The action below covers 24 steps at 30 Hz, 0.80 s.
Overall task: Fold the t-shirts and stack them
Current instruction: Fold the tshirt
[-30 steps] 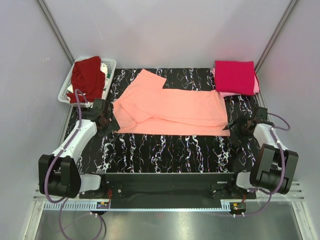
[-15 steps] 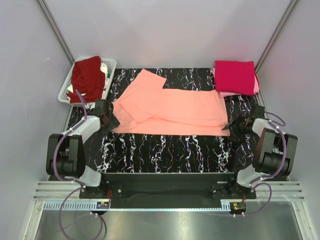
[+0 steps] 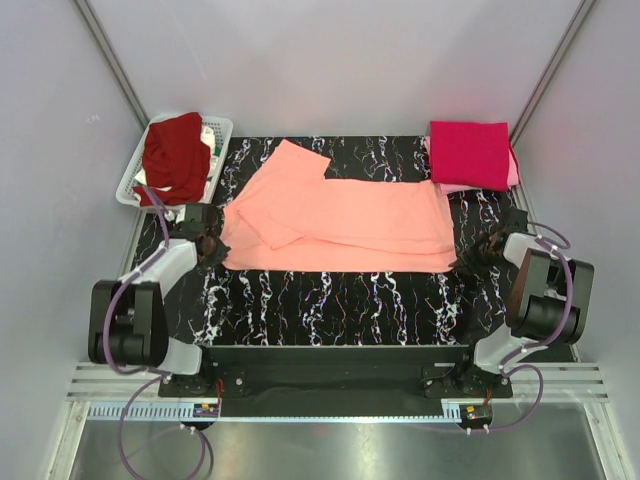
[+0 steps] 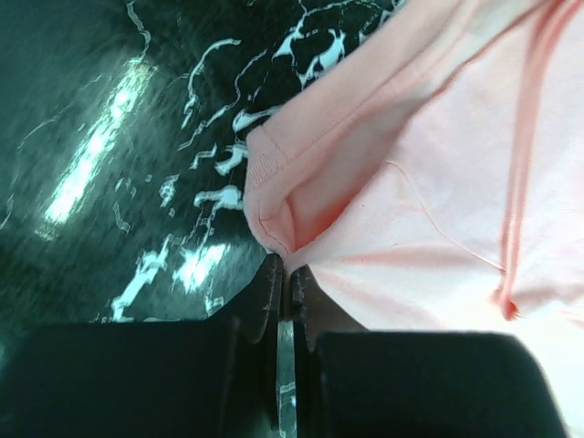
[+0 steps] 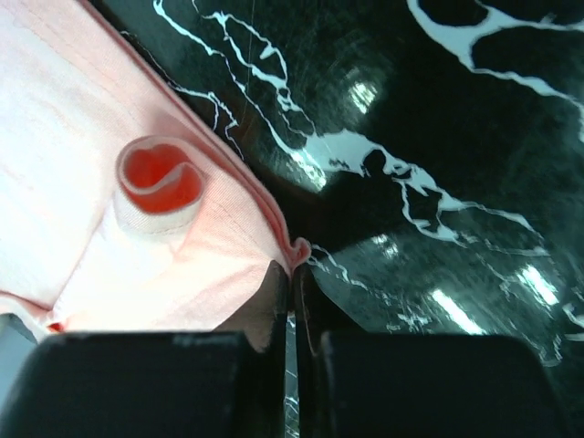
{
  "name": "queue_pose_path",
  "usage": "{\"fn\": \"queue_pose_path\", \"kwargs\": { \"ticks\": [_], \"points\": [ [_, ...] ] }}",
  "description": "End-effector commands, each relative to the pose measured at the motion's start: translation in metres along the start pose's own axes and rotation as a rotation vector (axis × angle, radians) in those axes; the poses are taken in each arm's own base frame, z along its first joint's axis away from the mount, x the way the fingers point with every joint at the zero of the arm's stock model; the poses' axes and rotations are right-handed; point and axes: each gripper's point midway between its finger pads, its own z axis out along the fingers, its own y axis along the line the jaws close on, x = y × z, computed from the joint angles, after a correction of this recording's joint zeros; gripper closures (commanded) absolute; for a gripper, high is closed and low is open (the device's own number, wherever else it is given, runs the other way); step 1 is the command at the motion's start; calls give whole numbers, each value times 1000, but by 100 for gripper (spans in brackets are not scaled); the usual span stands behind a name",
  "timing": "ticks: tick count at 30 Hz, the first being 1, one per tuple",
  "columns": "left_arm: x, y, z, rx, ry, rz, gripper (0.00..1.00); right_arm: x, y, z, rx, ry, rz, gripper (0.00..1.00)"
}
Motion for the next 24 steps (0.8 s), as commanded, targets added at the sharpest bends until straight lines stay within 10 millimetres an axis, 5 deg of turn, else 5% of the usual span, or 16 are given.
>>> {"fn": "queue_pose_path", "kwargs": {
  "ticks": [1, 10, 16, 18, 19, 21, 24],
  "points": [
    [-2, 3, -34, 53, -42, -51, 100, -22, 6, -28, 33, -110, -28, 100],
    [47, 25, -81, 132, 19, -118, 99, -31, -32, -59, 178, -221, 4, 100],
    [76, 31, -100, 172, 73, -122, 79, -23, -35, -72, 167, -221, 29, 100],
    [84, 24, -110, 228, 103, -129, 64, -20, -33, -76, 157, -219, 30, 84],
    [84, 22, -115, 245, 105, -129, 59, -20, -33, -79, 155, -224, 28, 56],
    [84, 23, -126, 262, 100, -110, 46, -19, -31, -84, 152, -230, 31, 30],
    [69, 15, -146, 327, 22, -57, 43, -15, -23, -92, 109, -241, 40, 16]
  ]
}}
